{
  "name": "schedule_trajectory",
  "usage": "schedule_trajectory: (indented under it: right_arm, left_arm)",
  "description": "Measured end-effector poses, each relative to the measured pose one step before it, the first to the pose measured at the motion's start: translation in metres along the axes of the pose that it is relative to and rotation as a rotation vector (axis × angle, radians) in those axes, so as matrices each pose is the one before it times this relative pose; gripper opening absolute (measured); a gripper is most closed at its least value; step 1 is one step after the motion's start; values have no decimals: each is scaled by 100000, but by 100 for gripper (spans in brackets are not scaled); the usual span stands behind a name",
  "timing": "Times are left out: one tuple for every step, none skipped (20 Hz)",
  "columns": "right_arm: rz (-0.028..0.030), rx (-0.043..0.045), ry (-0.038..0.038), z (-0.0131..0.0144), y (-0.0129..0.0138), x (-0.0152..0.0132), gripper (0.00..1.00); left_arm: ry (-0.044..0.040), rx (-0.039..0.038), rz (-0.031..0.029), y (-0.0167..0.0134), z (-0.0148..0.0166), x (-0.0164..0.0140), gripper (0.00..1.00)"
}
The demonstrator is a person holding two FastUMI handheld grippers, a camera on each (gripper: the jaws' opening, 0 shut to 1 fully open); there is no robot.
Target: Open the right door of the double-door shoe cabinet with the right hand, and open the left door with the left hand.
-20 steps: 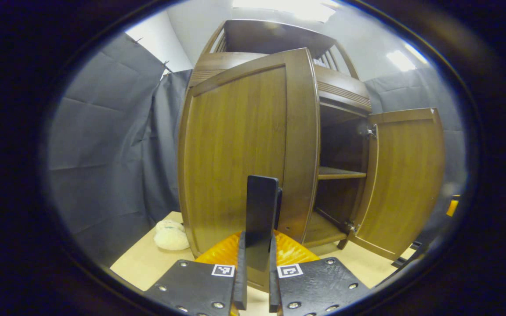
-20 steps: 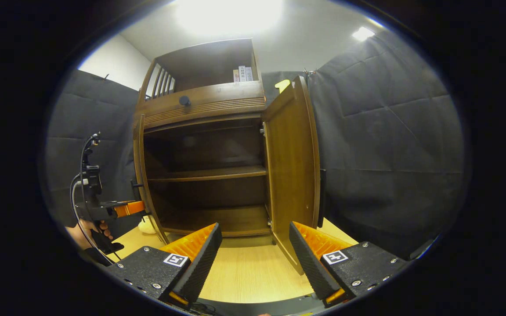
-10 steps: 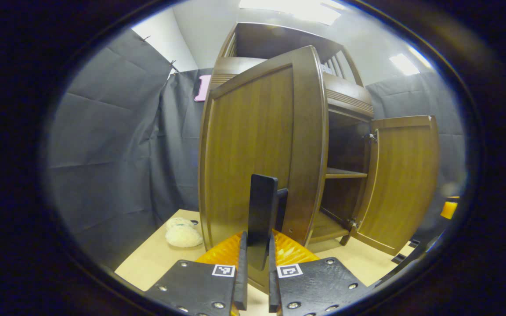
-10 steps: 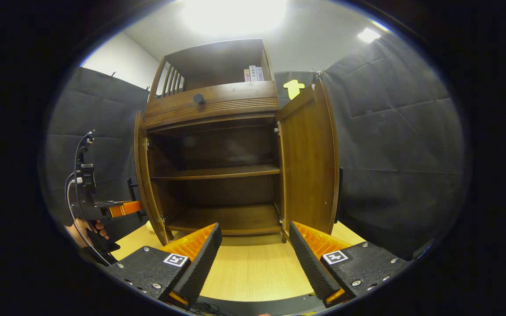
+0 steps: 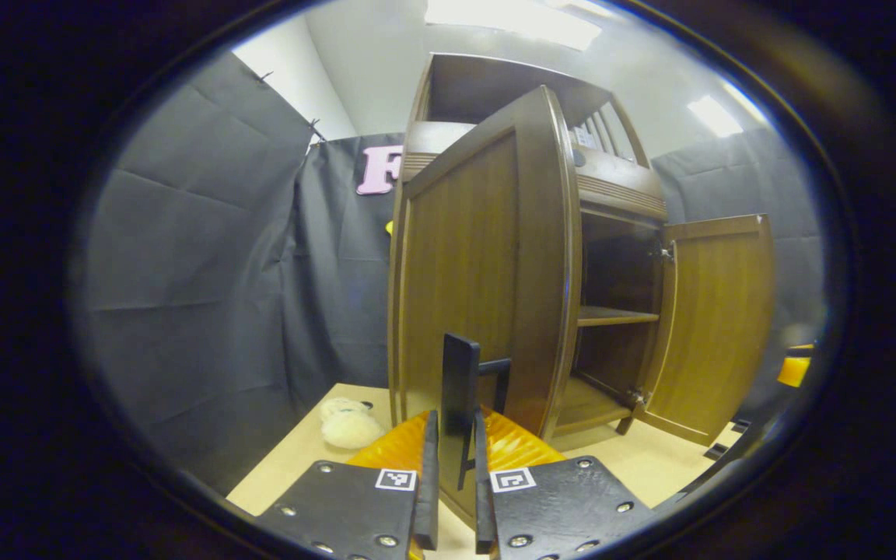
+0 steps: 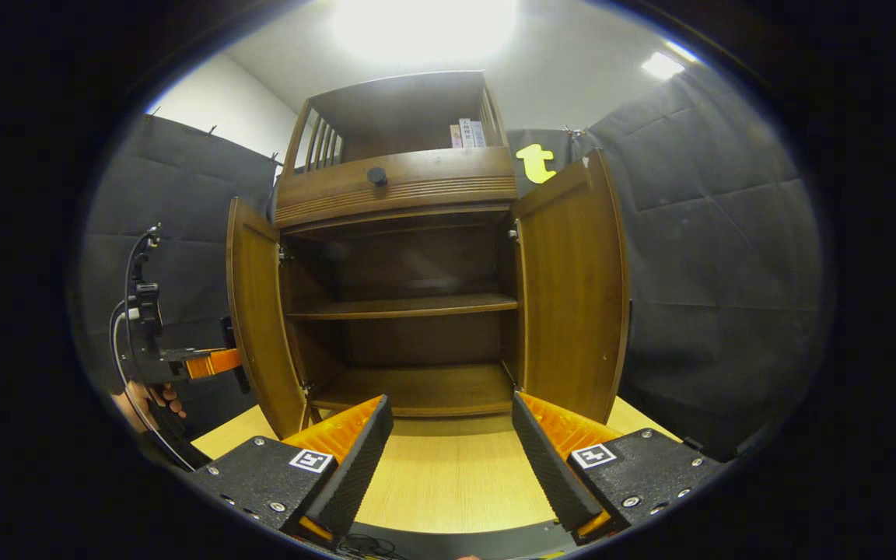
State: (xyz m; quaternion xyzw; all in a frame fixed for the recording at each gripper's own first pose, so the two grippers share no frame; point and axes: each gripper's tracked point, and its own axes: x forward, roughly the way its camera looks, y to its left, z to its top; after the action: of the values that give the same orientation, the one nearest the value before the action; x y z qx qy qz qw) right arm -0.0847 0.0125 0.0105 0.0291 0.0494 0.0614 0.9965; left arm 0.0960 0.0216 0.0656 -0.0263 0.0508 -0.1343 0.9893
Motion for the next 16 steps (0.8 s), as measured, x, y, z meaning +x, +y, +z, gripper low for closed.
schedule_trajectory:
  right_arm:
    - [521, -328, -110, -93, 377, -18, 95]
    - [502, -376, 20, -10, 331, -40, 95]
    - [460, -295, -12, -32, 299, -36, 95]
    - [311, -234, 46, 90, 244, 11, 95]
    - [298, -49, 18, -99, 210, 11, 95]
    - [362, 93, -56, 25, 287, 8, 95]
    - [471, 90, -90, -19, 366, -7, 95]
    - [395, -79, -35, 10, 294, -97, 95]
    - [446, -165, -115, 47, 353, 9, 95]
    - [380, -215, -206, 132, 299, -41, 95]
    - [378, -355, -102, 47, 213, 21, 95]
    - [206, -418, -237, 159, 217, -75, 95]
    - [92, -409, -212, 45, 140, -23, 95]
    - [113, -344, -221, 148, 160, -102, 95]
    - [-59, -310, -290, 163, 54, -153, 95]
    - [38, -269, -386, 199, -24, -144, 95]
  left_arm:
    - [-322, 1055, 1649, 17, 176, -325, 21]
    - [-87, 783, 1082, -216, 299, -40, 18]
    - [-232, 10, 969, -202, 241, -66, 14]
    - [19, 68, 621, 34, 57, -48, 14]
    - [-197, -155, 768, 168, -347, 74, 14]
    - [-233, 112, 813, 15, 120, -11, 14]
    - [-262, 368, 820, 79, -20, -125, 14]
    - [-129, 468, 1088, -69, 43, -82, 14]
    - [-259, 186, 1121, -25, 107, -250, 14]
    - [-369, -89, 929, -118, 113, -73, 14]
    - [-381, -161, 951, 239, -3, -170, 14]
    - [-446, 259, 1110, 50, 66, -128, 14]
    - [-383, 656, 1227, 22, 281, -161, 14]
    - [-419, 846, 1352, -63, 527, -199, 14]
    - [-280, 570, 1276, -42, 392, -274, 14]
    - [-227, 94, 1387, -116, 539, -285, 14]
